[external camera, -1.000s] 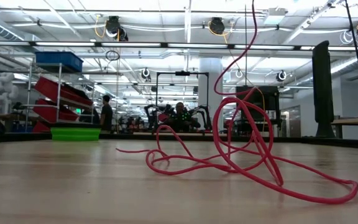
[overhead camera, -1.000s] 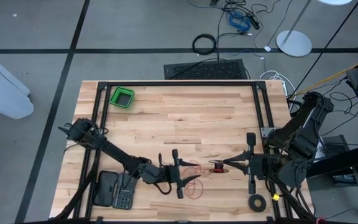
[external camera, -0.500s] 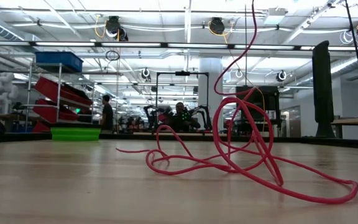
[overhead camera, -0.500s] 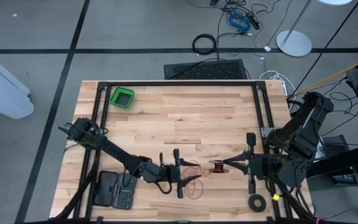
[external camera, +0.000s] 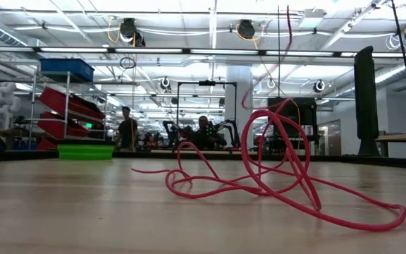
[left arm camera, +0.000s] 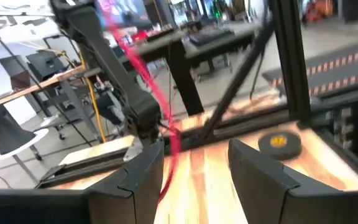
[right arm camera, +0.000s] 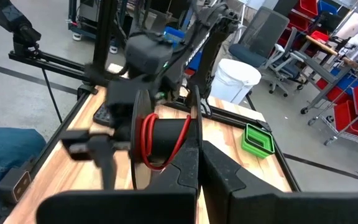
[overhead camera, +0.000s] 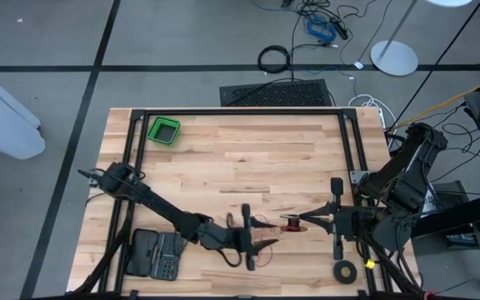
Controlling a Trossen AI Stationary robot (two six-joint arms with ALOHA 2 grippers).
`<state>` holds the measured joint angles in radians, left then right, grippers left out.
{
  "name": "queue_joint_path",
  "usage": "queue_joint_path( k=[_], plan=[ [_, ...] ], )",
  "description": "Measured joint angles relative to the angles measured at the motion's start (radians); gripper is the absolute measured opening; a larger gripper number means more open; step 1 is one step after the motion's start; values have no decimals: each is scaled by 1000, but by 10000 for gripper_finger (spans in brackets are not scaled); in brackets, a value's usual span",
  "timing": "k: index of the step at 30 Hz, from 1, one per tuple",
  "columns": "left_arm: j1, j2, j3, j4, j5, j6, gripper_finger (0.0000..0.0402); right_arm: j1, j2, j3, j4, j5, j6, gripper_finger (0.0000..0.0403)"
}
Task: Coil cords
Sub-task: Coil the red wire into the spool
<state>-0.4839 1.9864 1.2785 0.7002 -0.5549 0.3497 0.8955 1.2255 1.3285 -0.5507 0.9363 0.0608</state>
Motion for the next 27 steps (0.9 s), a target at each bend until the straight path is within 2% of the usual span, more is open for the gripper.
queue_joint_path(
  k=[3,9,14,19,27],
  plan=[
    [0,36,39,-28,-6,4,187,0,0,0,-1,0,3,0],
    [-6,48,49,-29,-104,6,187,0,0,0,0,0,3,0],
    [-15,47,49,-29,-111,18,187,0,0,0,-2,0,3,0],
    [-35,46,49,-29,-194,53,187,0,0,0,-2,0,3,0],
    [-47,45,49,-29,-201,51,187,1,0,0,-2,0,3,0]
  ],
)
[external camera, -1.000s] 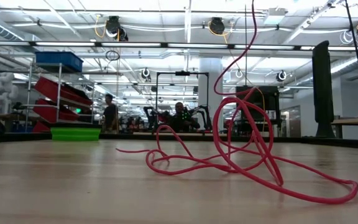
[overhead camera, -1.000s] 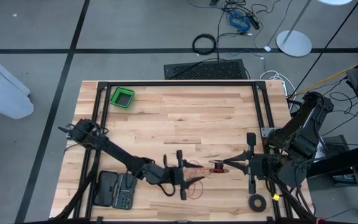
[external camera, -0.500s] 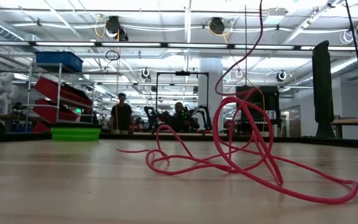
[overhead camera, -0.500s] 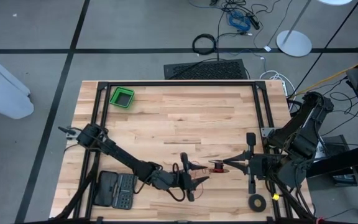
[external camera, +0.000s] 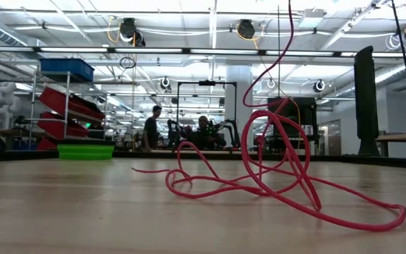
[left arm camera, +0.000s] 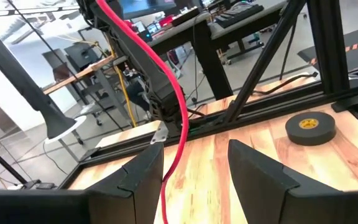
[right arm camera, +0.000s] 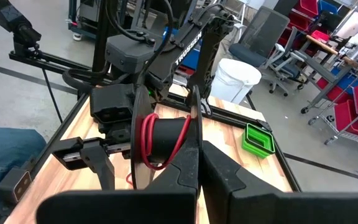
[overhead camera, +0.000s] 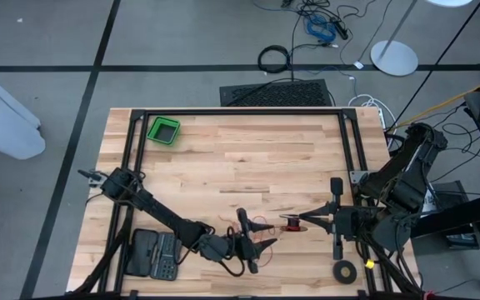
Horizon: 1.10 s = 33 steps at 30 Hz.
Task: Coil cords
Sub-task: Coil the red wire into the spool
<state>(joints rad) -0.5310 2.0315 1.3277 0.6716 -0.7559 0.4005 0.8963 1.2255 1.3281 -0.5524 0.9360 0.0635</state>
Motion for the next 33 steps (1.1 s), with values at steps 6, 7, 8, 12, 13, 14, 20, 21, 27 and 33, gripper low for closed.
queue_joint_path(
  k=[6,7,8,12,13,14,20,21,27,33],
  plan=[
    [-2,0,0,0,-1,-2,171,0,0,0,-1,0,0,0],
    [-2,0,0,0,-1,-2,164,0,0,0,-1,0,0,0],
    [-3,0,0,0,-1,-2,157,0,0,0,-1,0,0,0],
    [-9,0,0,0,-1,-2,132,0,0,0,-1,0,0,0],
    [-12,0,0,0,-1,-2,128,0,0,0,-1,0,0,0],
    [-13,0,-1,0,-2,-2,125,0,0,0,-1,0,0,0],
    [-24,0,-1,0,-55,5,118,0,0,0,-2,0,0,0],
    [-26,0,-1,0,-59,6,118,0,0,0,-2,0,0,0],
    [-27,0,-1,0,-61,7,118,0,0,0,-2,0,0,0],
    [-29,-2,-1,0,-61,8,118,0,0,0,-2,0,0,0]
  ],
)
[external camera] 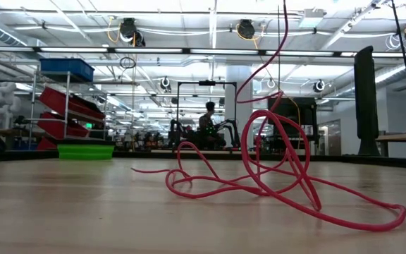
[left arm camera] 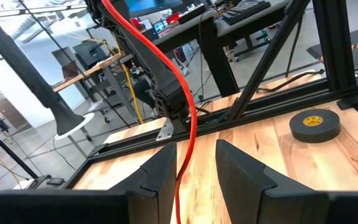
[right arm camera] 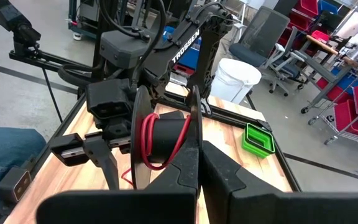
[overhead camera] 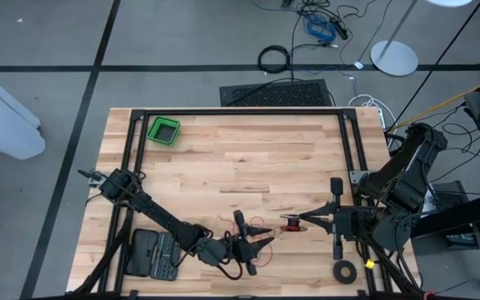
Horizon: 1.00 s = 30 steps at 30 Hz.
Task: Coil cords
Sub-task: Coil the red wire into the spool
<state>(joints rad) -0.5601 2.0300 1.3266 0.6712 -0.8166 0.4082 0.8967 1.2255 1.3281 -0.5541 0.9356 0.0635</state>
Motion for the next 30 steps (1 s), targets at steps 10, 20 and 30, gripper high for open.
queue_joint_path(
  k=[10,20,30],
  plan=[
    [-1,0,0,0,-34,1,112,0,0,0,0,0,0,0],
    [-4,0,0,-4,-34,1,33,0,0,0,0,0,0,0],
    [-2,0,0,4,-53,0,8,0,0,0,0,0,0,0]
  ],
)
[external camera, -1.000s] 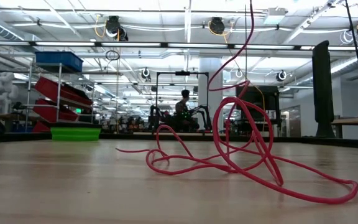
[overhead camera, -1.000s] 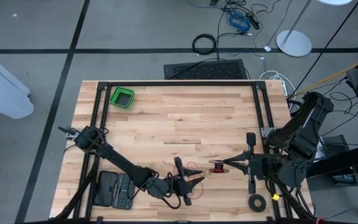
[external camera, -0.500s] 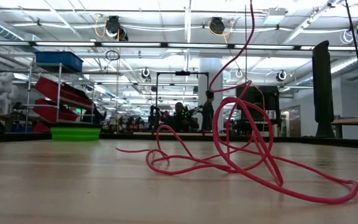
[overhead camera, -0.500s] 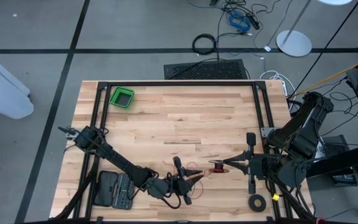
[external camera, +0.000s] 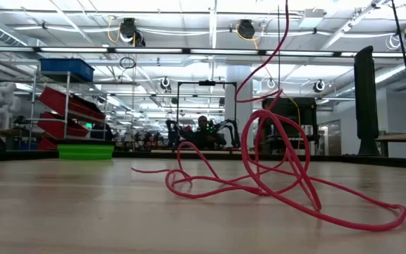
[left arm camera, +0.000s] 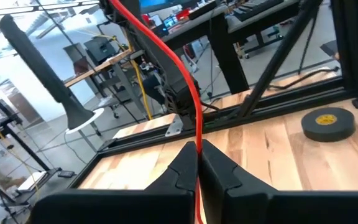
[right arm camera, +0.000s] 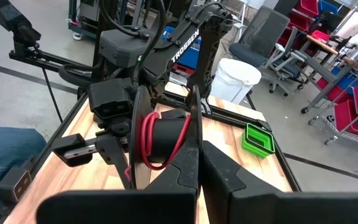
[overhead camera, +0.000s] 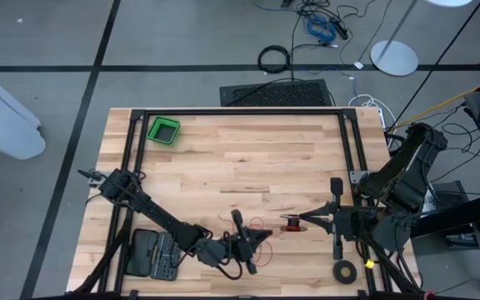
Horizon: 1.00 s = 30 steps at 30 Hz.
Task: Coil cords
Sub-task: Coil the red wire into the spool
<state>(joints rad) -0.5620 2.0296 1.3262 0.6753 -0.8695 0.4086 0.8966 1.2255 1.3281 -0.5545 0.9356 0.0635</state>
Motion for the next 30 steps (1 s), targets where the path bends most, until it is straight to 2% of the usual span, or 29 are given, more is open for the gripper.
queue_joint_path(
  k=[11,16,22,30],
  plan=[
    [98,0,10,26,-20,-64,2,-3,0,0,12,5,50,0],
    [133,0,21,24,69,-118,1,-25,0,0,30,6,89,0],
    [143,0,21,22,103,-167,1,-71,8,0,36,15,135,0],
    [176,0,21,25,190,-299,0,-139,78,0,131,140,111,0]
  ],
)
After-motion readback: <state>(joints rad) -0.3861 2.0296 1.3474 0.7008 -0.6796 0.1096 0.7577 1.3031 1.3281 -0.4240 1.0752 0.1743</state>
